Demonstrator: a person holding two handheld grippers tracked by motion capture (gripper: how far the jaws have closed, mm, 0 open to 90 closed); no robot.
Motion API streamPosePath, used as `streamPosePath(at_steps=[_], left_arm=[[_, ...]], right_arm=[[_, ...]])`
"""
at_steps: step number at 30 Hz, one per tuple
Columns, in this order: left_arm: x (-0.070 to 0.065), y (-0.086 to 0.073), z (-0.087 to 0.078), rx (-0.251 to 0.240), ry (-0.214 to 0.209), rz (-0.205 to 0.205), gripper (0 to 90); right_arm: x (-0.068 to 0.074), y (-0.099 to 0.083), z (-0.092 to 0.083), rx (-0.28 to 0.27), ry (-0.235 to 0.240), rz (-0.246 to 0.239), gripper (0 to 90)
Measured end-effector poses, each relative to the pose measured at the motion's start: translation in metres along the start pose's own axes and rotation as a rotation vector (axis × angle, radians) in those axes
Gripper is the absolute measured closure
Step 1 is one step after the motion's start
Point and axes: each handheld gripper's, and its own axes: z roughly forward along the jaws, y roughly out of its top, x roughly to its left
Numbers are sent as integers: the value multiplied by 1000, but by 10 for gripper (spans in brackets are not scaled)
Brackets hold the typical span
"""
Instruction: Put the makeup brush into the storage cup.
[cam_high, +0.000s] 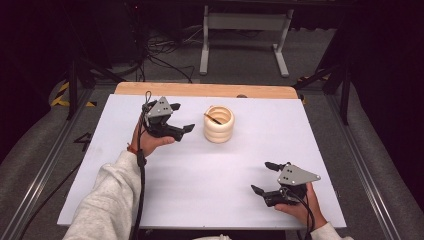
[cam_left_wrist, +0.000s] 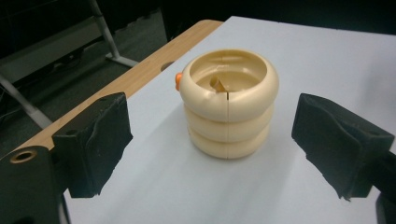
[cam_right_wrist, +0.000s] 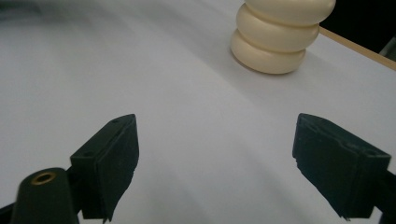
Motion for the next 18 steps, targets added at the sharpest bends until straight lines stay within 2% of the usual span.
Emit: streamPosePath(at_steps=[5,7,12,15,18], left_arm=[[-2,-5,-5,13,-4,2,114],[-2,-8,-7,16,12,10,114],[-2,-14,-11,34,18,14,113],[-4,-18,-14,55,24,35,114],[-5,-23,-17,63,23,36,110]], right_arm=[[-1,1,-1,-4,-7,1,136],[-1,1,-1,-6,-10,1,136],[-2,2,-2,-12,-11,1,126],[-2,2,-2,0,-40,-6,121],[-3,2,-3,-5,-44,-5,122]])
